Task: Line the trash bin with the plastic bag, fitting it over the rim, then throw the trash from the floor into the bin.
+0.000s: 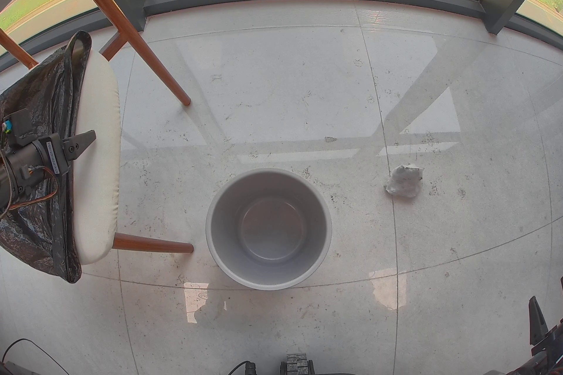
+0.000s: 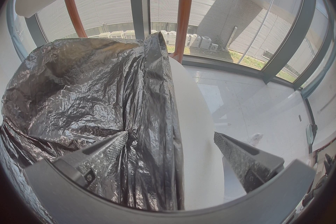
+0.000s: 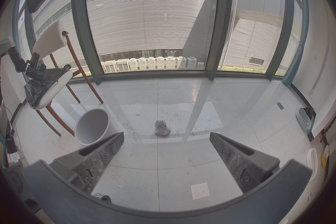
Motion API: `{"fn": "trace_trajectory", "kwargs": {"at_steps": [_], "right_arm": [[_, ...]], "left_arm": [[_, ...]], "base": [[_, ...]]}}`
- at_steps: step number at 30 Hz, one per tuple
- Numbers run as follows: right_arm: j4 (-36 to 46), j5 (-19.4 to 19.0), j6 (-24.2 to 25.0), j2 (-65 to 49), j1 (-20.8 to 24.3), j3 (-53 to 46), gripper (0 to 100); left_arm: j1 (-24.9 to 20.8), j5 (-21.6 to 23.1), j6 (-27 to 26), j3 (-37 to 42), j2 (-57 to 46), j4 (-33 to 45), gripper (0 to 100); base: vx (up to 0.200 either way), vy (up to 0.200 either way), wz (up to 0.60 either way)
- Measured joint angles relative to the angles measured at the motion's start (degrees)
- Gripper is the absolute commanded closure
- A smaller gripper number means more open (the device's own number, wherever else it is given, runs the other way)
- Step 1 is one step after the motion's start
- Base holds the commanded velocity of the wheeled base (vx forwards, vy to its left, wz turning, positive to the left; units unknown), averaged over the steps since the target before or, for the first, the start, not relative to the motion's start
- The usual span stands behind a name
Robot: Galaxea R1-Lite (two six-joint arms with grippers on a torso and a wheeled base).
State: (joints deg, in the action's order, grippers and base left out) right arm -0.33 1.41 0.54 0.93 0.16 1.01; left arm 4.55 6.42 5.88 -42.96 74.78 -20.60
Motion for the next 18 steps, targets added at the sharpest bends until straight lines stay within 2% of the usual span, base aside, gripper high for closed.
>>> {"fn": "trace_trajectory", "kwargs": {"at_steps": [11,12,18], "right_arm": [[0.0,0.0,0.0,0.0,0.0,0.0,0],[0.0,0.0,0.0,0.0,0.0,0.0,0],[0.0,0.0,0.0,0.0,0.0,0.0,0]], "left_arm": [[0.3,-0.4,0.9,-1.7,1.7,0.0,0],[0.3,-0.4,0.9,-1.7,1.8,0.0,100],[0.4,-0.7,1.0,-1.4,1.9,-0.1,100]], "base": [[0.0,0.0,0.0],[0.0,0.0,0.0],[0.0,0.0,0.0]]}}
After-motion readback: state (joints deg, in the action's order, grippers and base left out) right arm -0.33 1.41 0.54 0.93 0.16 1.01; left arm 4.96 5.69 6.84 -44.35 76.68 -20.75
